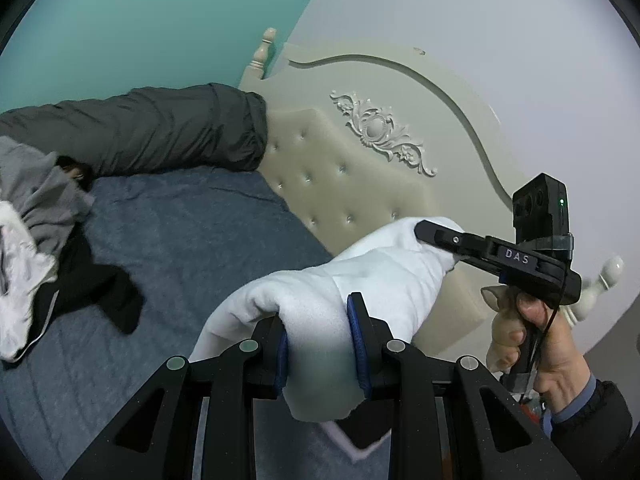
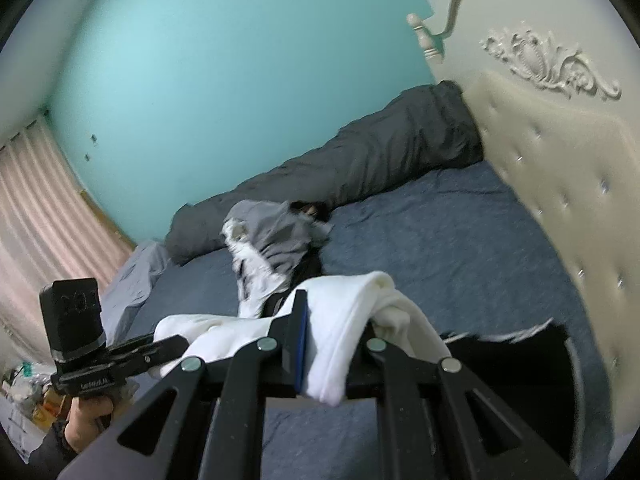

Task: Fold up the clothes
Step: 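Carry the lifted strip with the left tool toward the clothes stack by the headboard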

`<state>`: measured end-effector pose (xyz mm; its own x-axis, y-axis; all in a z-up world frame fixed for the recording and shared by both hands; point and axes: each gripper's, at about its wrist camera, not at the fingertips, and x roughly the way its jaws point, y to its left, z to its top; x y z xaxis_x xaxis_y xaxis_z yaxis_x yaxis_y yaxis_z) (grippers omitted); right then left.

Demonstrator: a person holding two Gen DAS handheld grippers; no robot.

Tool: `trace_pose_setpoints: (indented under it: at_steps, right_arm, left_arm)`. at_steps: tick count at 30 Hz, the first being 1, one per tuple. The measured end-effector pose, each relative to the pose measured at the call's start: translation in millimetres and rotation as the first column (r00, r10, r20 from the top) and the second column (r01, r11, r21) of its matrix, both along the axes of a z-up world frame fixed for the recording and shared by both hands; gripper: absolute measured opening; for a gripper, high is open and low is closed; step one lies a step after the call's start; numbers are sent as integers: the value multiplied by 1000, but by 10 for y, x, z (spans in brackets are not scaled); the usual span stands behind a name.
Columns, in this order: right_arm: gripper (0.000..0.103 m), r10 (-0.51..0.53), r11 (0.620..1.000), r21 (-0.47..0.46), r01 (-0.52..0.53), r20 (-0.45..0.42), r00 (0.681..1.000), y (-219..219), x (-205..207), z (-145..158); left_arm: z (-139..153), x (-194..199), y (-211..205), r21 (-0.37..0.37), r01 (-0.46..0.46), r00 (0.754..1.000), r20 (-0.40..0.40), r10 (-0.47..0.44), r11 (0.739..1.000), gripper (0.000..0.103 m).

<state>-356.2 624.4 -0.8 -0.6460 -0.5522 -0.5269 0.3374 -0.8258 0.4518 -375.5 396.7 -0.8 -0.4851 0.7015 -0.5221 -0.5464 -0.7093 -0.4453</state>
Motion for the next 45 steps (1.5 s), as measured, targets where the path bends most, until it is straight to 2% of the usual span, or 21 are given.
trace_pose_setpoints:
  at_steps: [6, 9, 13, 16, 20, 23, 28, 35, 45]
  right_arm:
    - [12, -88, 995, 31, 90, -62, 994, 452, -473, 81]
    - [12, -115, 988, 95, 123, -85, 990, 637, -655, 78]
    - [12, -154, 980, 111, 165, -101, 983, 976, -717, -77]
    - [12, -180, 976, 114, 184, -47, 983, 1255, -633, -421]
    - [12, -188, 976, 117, 181, 45, 981, 1552, -346, -935]
    - [12, -189, 979, 104, 178, 108, 976, 1739, -71, -1208]
    - [12, -190, 980, 85, 178, 171, 967, 1925, 343, -1388]
    - [12, -174, 984, 91, 155, 263, 949, 1991, 637, -1602]
    - [12, -166, 985, 109, 134, 391, 905, 2050, 915, -2128]
  left_arm:
    - [-102, -381, 649, 12, 20, 1000, -3, -20, 1000, 28]
    - [-193, -521, 961, 16, 32, 999, -14, -31, 999, 28]
    - [-537, -532, 1321, -2, 79, 997, 20, -79, 997, 28]
    - [-908, -401, 1512, -16, 119, 990, 84, -117, 993, 28]
    - [-1258, -65, 1611, -23, 156, 977, 148, -151, 988, 28]
    - [-1442, 168, 1674, -31, 175, 969, 180, -167, 984, 28]
    - [-1555, 449, 1747, -47, 184, 964, 205, -170, 982, 28]
    - [-1758, 692, 1790, -57, 189, 951, 259, -168, 980, 28]
    - [-2365, 912, 1772, -76, 183, 912, 384, -140, 980, 28]
